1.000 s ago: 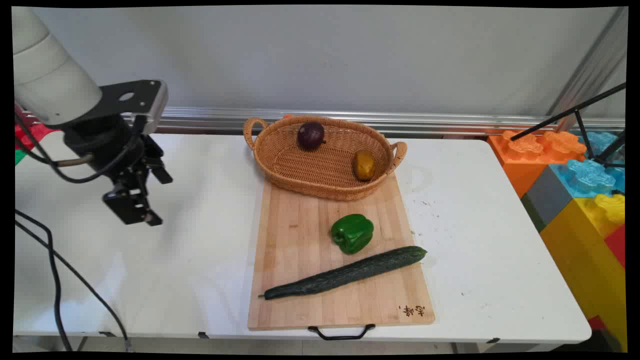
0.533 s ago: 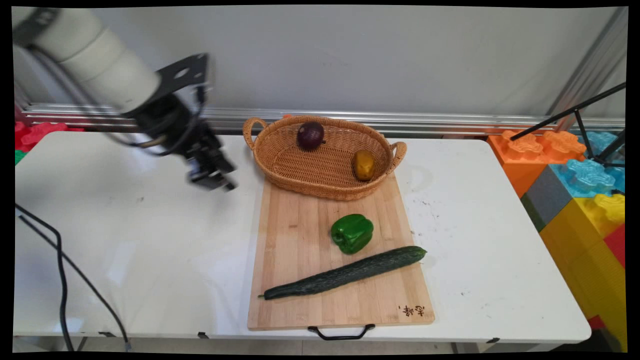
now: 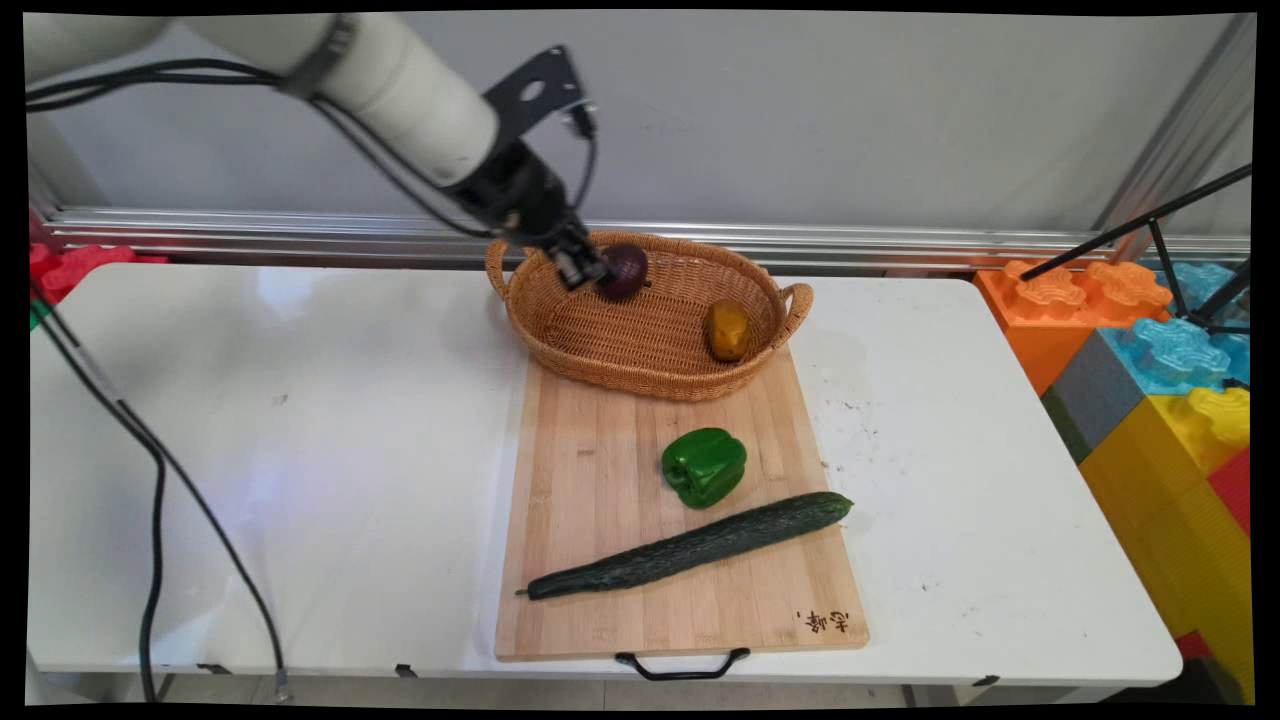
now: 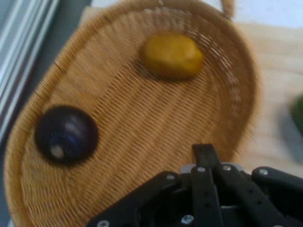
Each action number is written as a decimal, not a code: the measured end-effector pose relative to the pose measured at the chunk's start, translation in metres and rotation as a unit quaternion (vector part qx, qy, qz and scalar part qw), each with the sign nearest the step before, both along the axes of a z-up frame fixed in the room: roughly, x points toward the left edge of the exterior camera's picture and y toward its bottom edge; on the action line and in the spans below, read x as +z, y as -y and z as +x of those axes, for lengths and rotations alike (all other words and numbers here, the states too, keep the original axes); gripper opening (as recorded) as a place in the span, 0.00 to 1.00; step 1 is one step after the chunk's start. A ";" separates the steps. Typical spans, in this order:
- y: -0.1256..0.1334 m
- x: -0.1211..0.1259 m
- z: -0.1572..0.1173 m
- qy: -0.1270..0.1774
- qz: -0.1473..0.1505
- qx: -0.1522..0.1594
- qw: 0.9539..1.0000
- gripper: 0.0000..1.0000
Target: Pick up the potato from the vegetable basket
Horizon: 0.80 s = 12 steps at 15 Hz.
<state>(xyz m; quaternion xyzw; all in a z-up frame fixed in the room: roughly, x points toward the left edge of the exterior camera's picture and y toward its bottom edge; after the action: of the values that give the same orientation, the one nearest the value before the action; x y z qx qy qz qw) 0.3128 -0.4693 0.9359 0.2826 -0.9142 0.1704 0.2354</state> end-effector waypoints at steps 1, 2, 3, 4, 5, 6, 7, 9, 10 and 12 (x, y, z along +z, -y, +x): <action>0.010 -0.003 -0.007 0.002 -0.002 0.004 1.000 0.00; 0.018 -0.007 -0.013 0.004 -0.003 0.007 1.000 0.00; 0.027 -0.010 -0.019 0.007 -0.003 0.010 1.000 0.00; 0.032 -0.013 -0.023 0.009 -0.002 0.012 1.000 1.00; 0.038 -0.016 -0.029 0.011 0.000 0.014 1.000 1.00; 0.044 -0.019 -0.034 0.011 0.003 0.019 1.000 1.00; 0.050 -0.022 -0.039 0.010 0.008 0.024 1.000 1.00; 0.061 -0.027 -0.048 0.007 0.016 0.031 0.999 1.00; 0.067 -0.031 -0.052 0.004 0.020 0.035 0.999 1.00; 0.078 -0.039 -0.058 -0.001 0.027 0.044 0.999 1.00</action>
<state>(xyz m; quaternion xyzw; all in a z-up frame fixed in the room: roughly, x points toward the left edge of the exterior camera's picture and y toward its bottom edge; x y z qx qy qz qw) 0.2548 -0.5473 0.8970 0.3287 -0.9051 0.1552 0.2207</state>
